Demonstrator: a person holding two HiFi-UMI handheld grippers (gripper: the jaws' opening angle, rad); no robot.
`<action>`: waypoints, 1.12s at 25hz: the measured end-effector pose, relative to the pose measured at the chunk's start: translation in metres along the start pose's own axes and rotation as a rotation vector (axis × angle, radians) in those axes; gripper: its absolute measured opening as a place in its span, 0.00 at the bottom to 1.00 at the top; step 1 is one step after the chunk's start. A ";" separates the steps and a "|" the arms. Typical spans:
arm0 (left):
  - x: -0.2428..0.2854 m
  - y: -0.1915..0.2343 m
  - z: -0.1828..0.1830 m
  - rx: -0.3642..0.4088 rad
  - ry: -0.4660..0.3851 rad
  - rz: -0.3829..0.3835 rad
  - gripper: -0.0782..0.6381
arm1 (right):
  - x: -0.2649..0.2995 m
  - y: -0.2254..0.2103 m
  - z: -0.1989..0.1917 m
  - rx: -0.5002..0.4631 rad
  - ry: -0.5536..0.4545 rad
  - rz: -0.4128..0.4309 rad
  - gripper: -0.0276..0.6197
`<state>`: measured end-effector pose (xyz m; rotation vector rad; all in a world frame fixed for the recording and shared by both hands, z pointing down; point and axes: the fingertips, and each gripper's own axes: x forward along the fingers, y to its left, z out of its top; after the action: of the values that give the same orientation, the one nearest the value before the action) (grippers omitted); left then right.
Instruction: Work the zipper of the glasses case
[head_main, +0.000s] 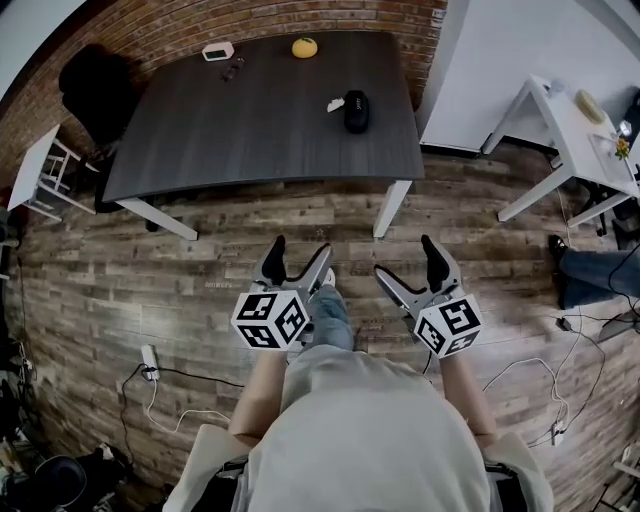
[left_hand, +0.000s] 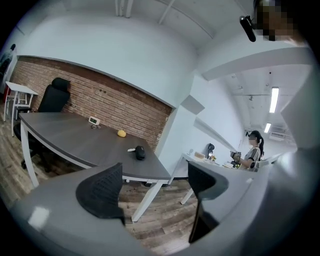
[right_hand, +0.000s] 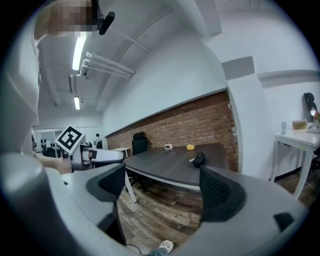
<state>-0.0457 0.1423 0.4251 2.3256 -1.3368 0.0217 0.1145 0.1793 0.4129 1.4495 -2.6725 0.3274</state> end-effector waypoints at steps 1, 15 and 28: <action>0.013 0.006 0.003 0.000 0.006 -0.006 0.66 | 0.013 -0.008 0.002 -0.003 0.001 -0.003 0.71; 0.171 0.107 0.096 0.010 0.052 -0.112 0.66 | 0.215 -0.083 0.062 -0.035 0.025 -0.038 0.71; 0.260 0.162 0.122 0.002 0.127 -0.191 0.66 | 0.313 -0.150 0.058 -0.006 0.068 -0.140 0.71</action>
<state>-0.0670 -0.1871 0.4374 2.4003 -1.0503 0.1094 0.0701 -0.1690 0.4330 1.5830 -2.5012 0.3501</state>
